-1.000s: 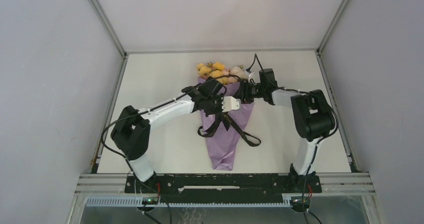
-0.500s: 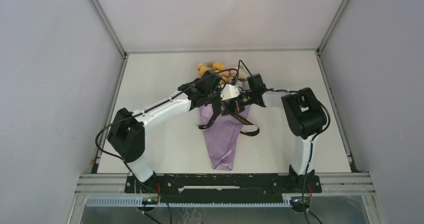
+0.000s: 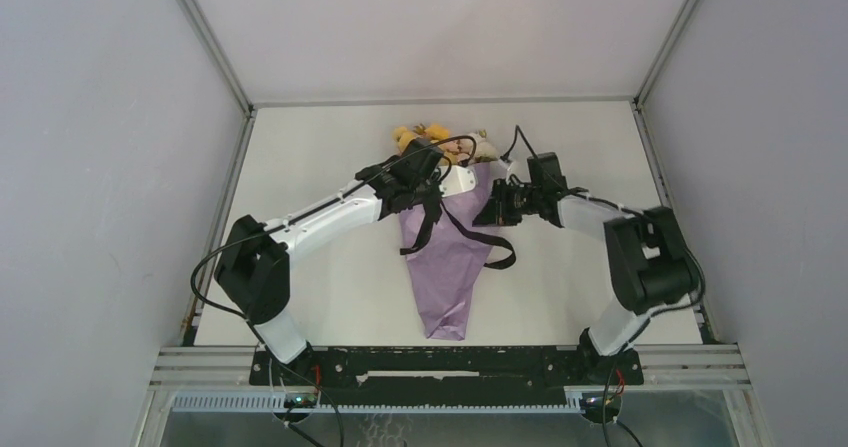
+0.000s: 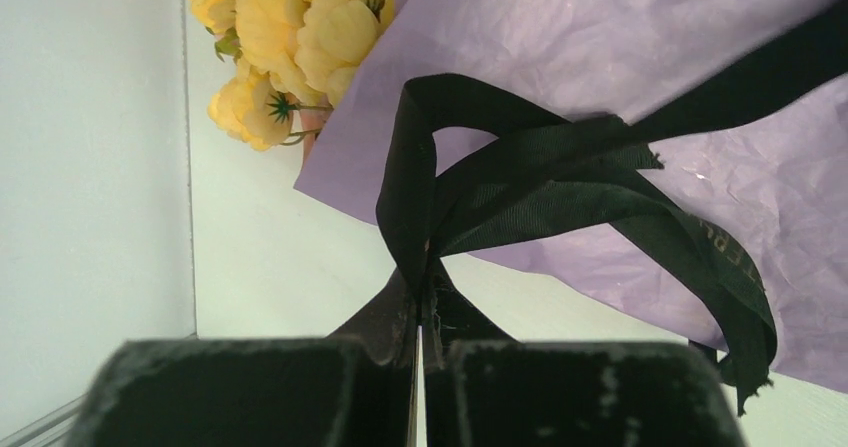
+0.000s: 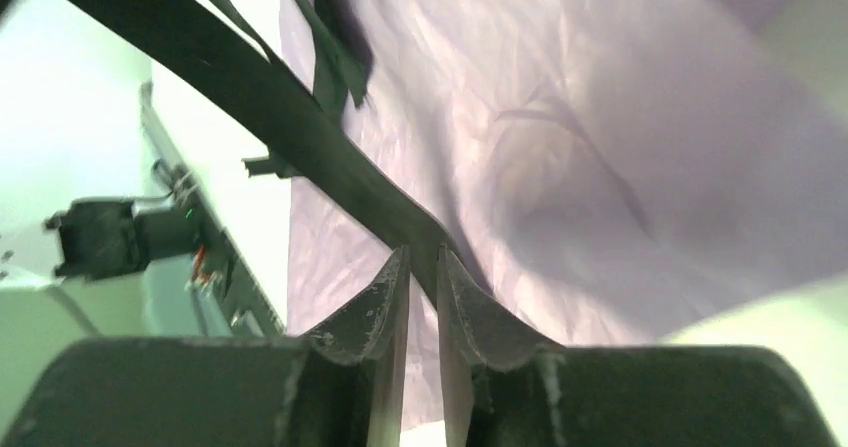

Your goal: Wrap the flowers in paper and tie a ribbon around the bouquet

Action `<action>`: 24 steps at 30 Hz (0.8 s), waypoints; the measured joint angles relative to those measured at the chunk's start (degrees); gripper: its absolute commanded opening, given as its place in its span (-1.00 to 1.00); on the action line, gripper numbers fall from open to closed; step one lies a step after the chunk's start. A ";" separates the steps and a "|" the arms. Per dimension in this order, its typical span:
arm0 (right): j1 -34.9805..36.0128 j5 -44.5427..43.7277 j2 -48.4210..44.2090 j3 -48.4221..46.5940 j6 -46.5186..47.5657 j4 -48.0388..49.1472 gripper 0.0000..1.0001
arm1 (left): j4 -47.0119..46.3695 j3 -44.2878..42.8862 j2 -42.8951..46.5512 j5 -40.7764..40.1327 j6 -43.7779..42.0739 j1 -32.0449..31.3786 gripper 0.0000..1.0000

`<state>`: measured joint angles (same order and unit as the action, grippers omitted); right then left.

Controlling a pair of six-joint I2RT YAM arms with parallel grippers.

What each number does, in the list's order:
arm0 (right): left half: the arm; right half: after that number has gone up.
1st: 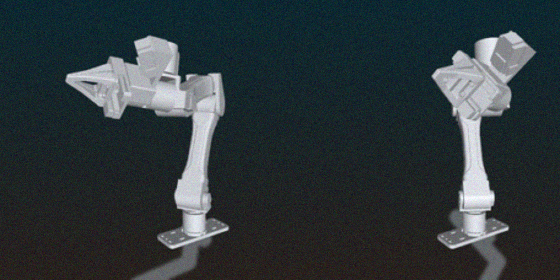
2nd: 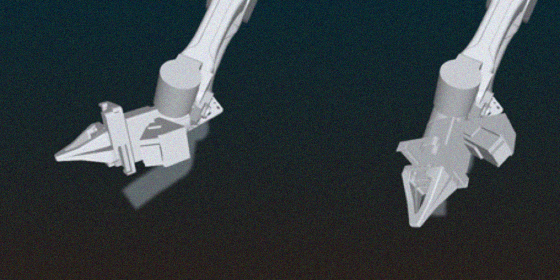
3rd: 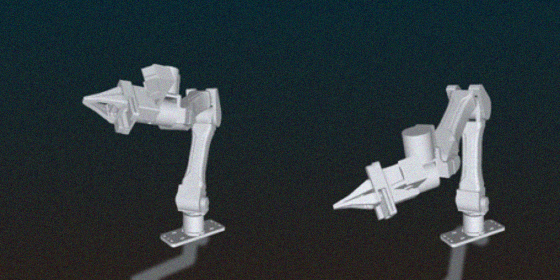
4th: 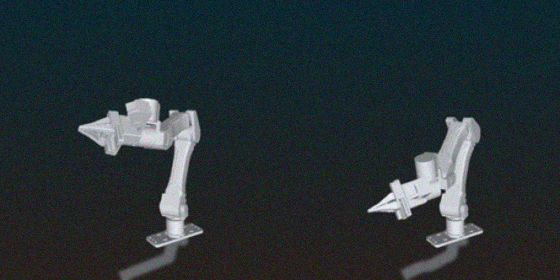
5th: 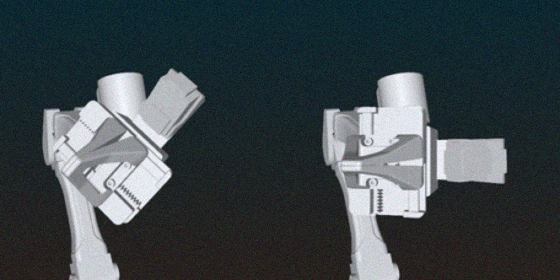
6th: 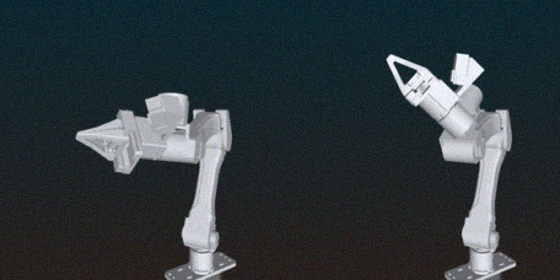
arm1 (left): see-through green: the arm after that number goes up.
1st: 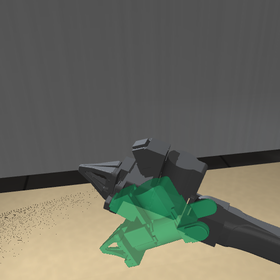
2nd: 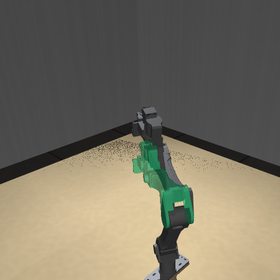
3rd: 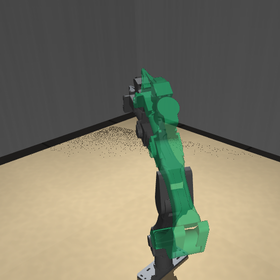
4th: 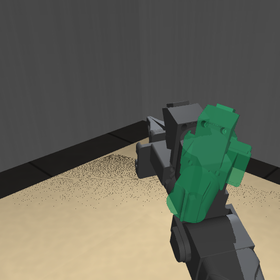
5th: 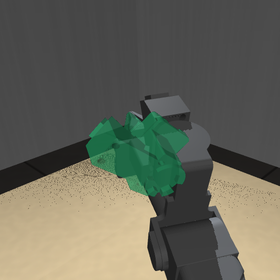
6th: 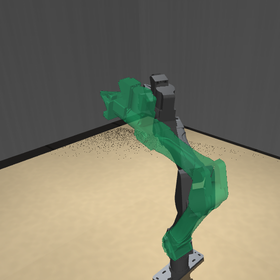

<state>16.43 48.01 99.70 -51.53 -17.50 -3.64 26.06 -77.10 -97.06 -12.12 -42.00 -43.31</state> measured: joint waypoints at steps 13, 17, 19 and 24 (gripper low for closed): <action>16.15 -20.81 -22.56 17.11 -8.87 21.75 -0.51 | 6.38 -2.71 -0.02 3.39 2.25 0.00 -1.00; 18.32 -24.09 -15.61 17.42 -12.76 30.51 -0.51 | 9.57 -3.39 -0.09 3.43 3.23 0.61 -1.00; 17.68 -25.38 -11.93 17.42 -14.27 33.59 -0.50 | 10.34 -3.85 -0.09 3.82 3.67 0.61 -1.00; 16.81 -26.77 -3.65 17.25 -17.68 38.84 -0.50 | 11.32 -5.77 -0.07 6.03 5.18 0.31 -1.00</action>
<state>33.23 21.23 96.05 -34.28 -35.18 35.20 37.39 -82.87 -97.12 -6.09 -36.82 -43.00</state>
